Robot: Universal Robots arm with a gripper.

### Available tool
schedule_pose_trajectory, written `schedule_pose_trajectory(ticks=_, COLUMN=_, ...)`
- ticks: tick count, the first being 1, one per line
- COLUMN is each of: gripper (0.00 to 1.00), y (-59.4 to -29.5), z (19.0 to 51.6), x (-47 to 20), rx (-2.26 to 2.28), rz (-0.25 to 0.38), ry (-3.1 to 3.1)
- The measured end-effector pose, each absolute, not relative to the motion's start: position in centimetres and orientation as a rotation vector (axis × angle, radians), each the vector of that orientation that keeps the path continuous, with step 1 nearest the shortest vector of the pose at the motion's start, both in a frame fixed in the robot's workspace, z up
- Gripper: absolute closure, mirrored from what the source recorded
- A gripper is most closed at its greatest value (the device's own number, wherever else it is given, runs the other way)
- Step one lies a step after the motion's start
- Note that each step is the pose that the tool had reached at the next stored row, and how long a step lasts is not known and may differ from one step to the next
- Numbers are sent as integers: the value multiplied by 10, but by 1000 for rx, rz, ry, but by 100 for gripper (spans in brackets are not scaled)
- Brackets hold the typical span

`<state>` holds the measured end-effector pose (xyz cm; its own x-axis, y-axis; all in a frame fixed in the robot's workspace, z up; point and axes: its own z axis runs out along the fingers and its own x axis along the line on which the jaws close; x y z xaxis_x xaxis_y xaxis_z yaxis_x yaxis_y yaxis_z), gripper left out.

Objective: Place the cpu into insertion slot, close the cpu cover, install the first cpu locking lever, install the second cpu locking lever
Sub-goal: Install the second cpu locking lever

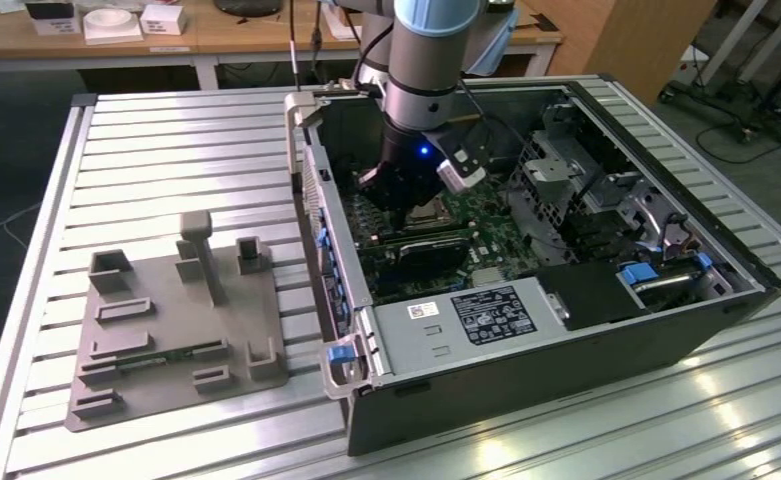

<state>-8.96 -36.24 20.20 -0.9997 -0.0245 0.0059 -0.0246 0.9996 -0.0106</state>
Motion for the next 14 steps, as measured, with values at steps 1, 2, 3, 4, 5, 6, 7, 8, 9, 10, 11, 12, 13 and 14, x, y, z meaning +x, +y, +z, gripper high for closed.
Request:
schedule_pose_trajectory(ticks=1, gripper=90, y=-362, z=202, x=-90, rx=38, rz=17, ry=-3135)
schedule_pose_trajectory(ticks=2, gripper=90, y=-362, z=202, x=-90, rx=38, rz=16, ry=-3135)
schedule_pose_trajectory(ticks=3, gripper=90, y=-362, z=202, x=-90, rx=38, rz=16, ry=-3135)
schedule_pose_trajectory(ticks=4, gripper=90, y=-361, z=202, x=-90, rx=38, rz=16, ry=-3135)
schedule_pose_trajectory(ticks=5, gripper=90, y=-361, z=202, x=-90, rx=38, rz=16, ry=-3135)
schedule_pose_trajectory(ticks=6, gripper=90, y=-361, z=202, x=-90, rx=38, rz=15, ry=-3135)
schedule_pose_trajectory(ticks=7, gripper=90, y=-361, z=202, x=-90, rx=39, rz=15, ry=-3135)
schedule_pose_trajectory(ticks=8, gripper=90, y=-360, z=202, x=-90, rx=38, rz=15, ry=-3136)
schedule_pose_trajectory(ticks=9, gripper=90, y=-360, z=202, x=-90, rx=39, rz=15, ry=-3135)
schedule_pose_trajectory(ticks=10, gripper=90, y=-360, z=202, x=-90, rx=38, rz=15, ry=-3135)
schedule_pose_trajectory(ticks=11, gripper=90, y=-360, z=202, x=-90, rx=38, rz=15, ry=-3135)
schedule_pose_trajectory(ticks=12, gripper=90, y=-360, z=202, x=-90, rx=39, rz=15, ry=-3135)
schedule_pose_trajectory(ticks=13, gripper=90, y=-360, z=202, x=-90, rx=39, rz=15, ry=-3136)
schedule_pose_trajectory(ticks=14, gripper=90, y=-360, z=202, x=-90, rx=38, rz=15, ry=-3136)
